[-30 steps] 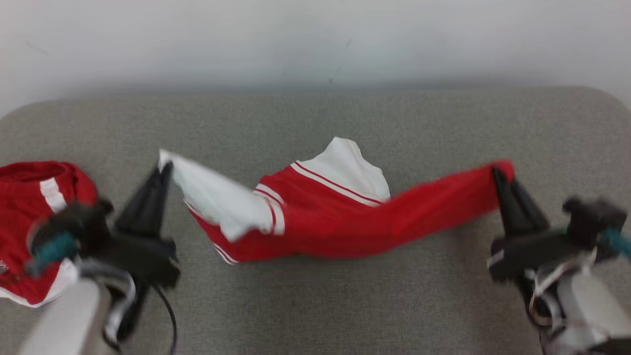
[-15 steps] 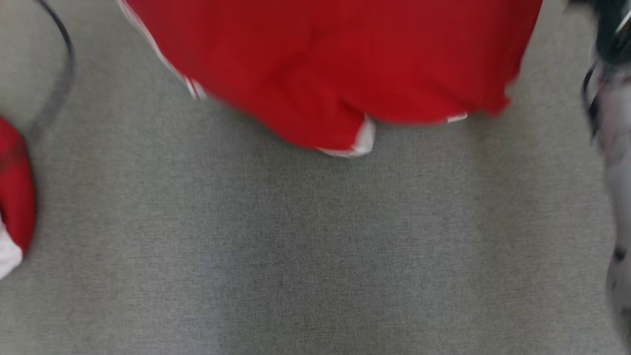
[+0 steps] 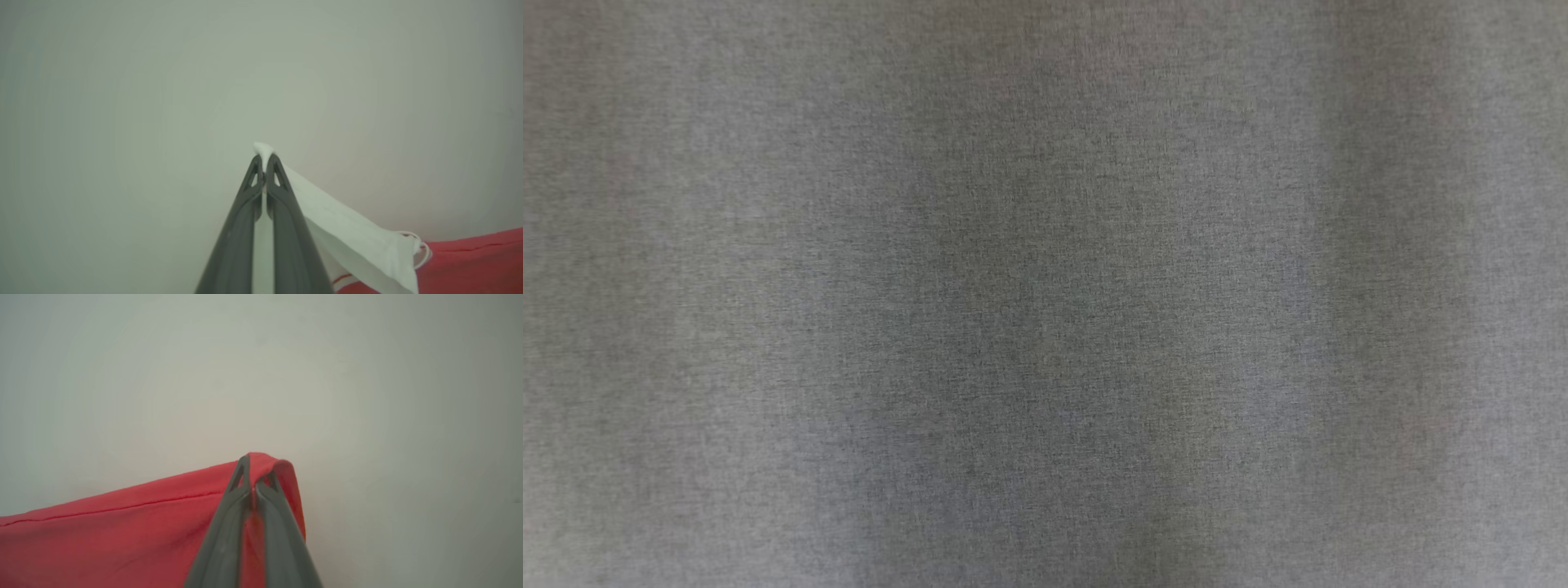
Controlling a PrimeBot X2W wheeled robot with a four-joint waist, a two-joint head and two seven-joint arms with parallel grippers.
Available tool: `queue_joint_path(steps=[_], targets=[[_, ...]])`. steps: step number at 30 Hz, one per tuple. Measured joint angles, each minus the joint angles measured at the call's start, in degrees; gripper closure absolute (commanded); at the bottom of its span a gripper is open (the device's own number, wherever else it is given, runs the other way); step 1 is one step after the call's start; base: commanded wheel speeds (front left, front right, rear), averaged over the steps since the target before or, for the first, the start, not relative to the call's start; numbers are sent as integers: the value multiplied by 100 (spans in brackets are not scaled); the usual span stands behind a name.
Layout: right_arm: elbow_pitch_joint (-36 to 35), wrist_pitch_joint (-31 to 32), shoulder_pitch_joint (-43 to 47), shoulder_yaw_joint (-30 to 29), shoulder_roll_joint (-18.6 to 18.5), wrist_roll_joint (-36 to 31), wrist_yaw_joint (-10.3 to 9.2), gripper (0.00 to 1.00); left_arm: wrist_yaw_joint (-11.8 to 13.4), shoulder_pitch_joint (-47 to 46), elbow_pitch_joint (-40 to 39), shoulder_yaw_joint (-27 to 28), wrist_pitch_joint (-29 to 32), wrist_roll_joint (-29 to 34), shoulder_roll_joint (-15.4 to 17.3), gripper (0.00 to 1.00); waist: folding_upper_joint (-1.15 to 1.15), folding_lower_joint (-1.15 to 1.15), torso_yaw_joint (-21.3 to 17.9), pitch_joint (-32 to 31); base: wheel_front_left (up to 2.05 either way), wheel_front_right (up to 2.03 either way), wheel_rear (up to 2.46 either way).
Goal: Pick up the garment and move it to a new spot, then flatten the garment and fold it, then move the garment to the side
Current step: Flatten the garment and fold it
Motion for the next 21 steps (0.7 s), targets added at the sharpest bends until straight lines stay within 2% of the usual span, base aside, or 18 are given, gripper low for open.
queue_joint_path(steps=[6, 12, 16, 21], targets=[[381, -189, -342, 264, 7, -75, 0, 100, -1, -282, 423, -237, -212, 65, -32, 100, -1, -1, -32, 100, 0, 0, 0], [509, -358, -224, 667, -76, 91, 0, 100, -1, -180, 709, -377, -482, -156, 18, 100, -1, -1, -20, 167, 0, 0, 0], [383, -490, 191, 1026, -227, 325, 0, 100, -1, 256, 416, -539, -888, -368, 41, 100, -1, -2, 6, 111, 0, 0, 0], [-8, -679, 1044, 1379, -441, 858, 0, 100, -1, 1250, 10, -577, -1229, -994, -5, 100, -1, -1, 74, -97, 0, 0, 0]])
